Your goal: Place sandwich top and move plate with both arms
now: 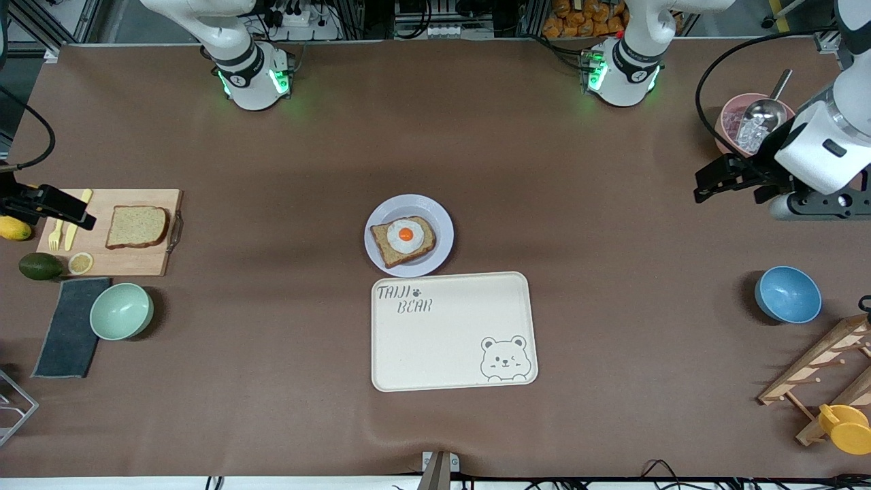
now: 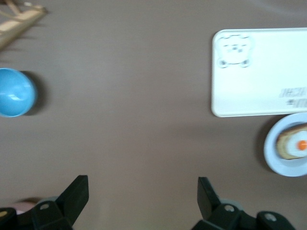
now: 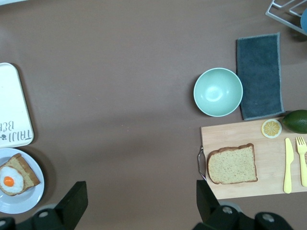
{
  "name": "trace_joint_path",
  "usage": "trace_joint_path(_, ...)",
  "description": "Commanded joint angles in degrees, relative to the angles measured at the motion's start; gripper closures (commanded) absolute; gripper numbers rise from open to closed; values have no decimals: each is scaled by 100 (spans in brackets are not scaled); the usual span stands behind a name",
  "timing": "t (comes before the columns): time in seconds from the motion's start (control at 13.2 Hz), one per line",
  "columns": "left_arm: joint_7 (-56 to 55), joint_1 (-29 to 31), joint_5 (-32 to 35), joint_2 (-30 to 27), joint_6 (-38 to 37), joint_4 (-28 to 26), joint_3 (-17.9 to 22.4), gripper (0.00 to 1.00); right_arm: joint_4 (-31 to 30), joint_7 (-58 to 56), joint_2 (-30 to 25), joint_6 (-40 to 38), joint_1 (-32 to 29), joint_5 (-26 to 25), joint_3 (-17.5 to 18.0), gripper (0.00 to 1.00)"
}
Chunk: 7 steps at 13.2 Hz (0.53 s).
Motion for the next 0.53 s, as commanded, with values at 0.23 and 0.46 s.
trace_joint_path(0.23,119,218,-1492,437,781,-472,16,0,-214,-223,82,-40,-513,71,58,0)
trace_joint_path(0.46,232,209,-2319,428,1344,-1140,-2,0,-530,-267,108,4,-697,79,58,0)
